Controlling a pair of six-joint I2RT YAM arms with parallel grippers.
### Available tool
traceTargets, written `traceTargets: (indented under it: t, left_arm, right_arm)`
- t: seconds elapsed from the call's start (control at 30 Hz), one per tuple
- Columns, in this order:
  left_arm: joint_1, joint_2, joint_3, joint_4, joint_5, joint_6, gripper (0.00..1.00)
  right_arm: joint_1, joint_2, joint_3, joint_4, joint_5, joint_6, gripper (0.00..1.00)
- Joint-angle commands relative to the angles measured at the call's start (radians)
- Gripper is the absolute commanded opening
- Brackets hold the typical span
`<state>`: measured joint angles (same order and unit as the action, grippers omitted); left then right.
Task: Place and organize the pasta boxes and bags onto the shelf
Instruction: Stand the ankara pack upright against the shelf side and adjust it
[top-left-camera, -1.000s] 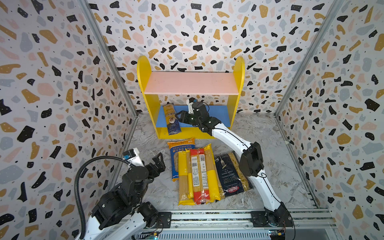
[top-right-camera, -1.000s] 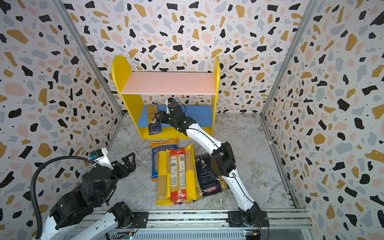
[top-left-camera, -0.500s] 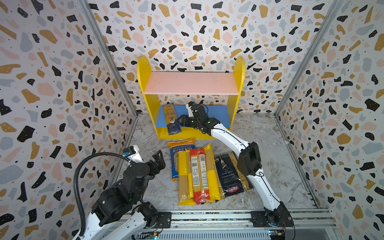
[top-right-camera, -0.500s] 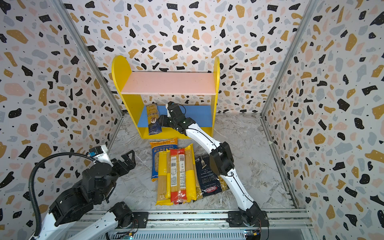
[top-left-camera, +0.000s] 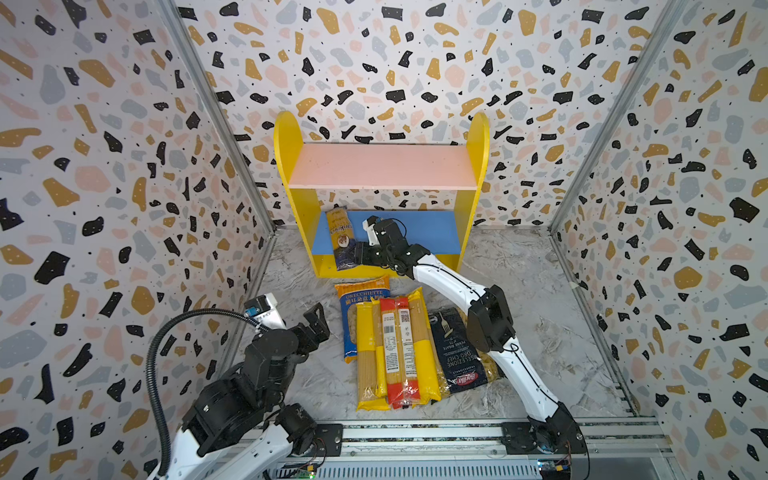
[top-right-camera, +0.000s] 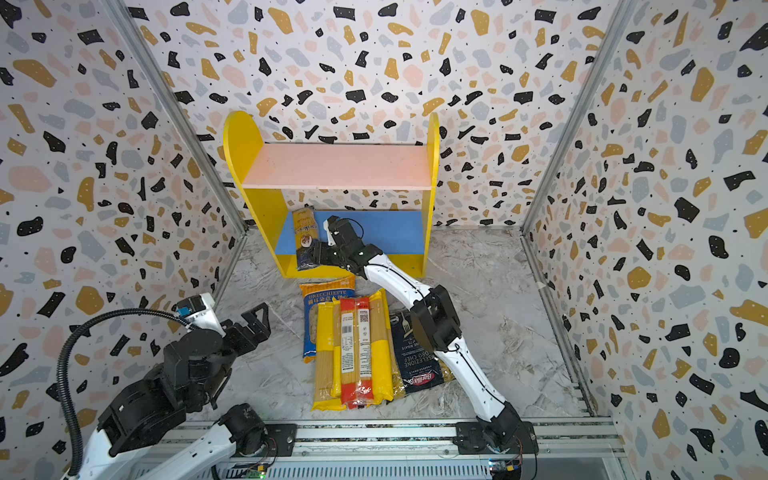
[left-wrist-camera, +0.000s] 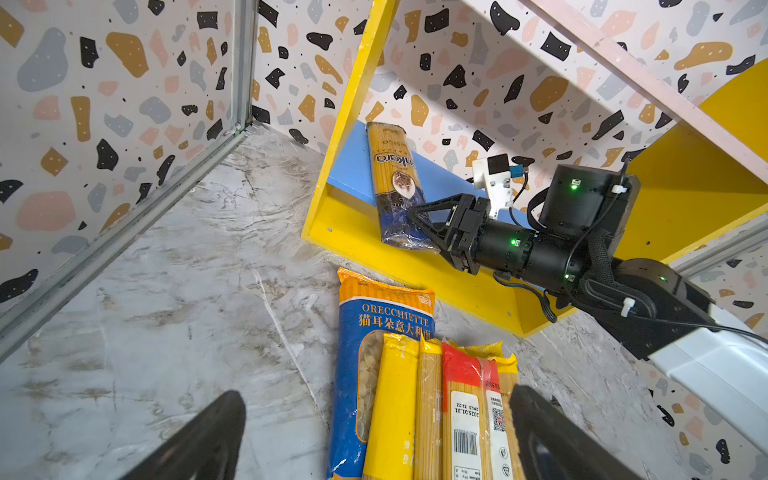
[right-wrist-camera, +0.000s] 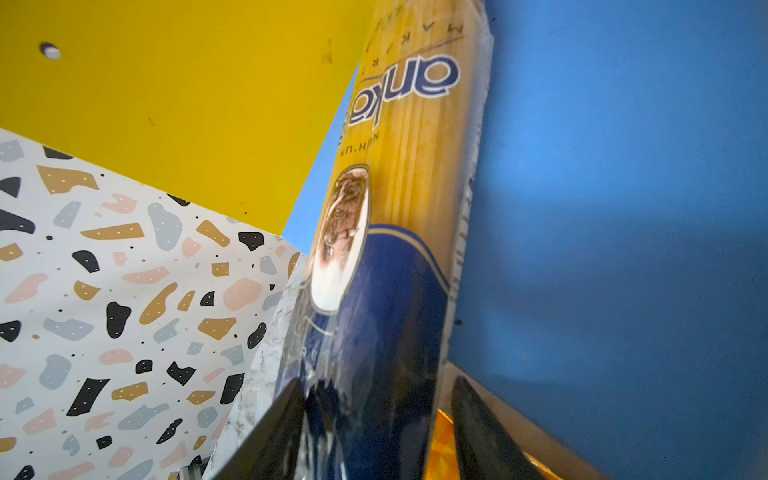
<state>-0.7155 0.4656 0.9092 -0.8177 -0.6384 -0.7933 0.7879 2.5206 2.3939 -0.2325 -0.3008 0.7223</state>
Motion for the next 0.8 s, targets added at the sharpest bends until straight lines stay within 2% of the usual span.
traceTargets:
  t: [0.0,0.2,0.37,0.47,0.77]
  left_arm:
    - [-0.004,-0.015,-0.003,-0.014,-0.023,0.016,1.0]
    - [-0.004,-0.025,0.0,-0.028,-0.04,0.028,0.99]
    - [-0.004,-0.036,-0.004,-0.037,-0.046,0.028,0.99]
    - [-0.003,-0.038,-0.004,-0.043,-0.049,0.028,1.0]
    - [-0.003,-0.047,-0.015,-0.048,-0.049,0.022,0.99]
  right_arm:
    - [0.009,-0.001,0.043,0.04,-0.022,0.021,0.57]
    - [0.014,0.03,0.08,0.071,-0.04,0.051,0.53]
    - [0.016,0.056,0.097,0.123,-0.073,0.085,0.4]
    - [0.016,0.068,0.105,0.147,-0.081,0.095,0.36]
    - [0.018,0.102,0.126,0.214,-0.118,0.157,0.35]
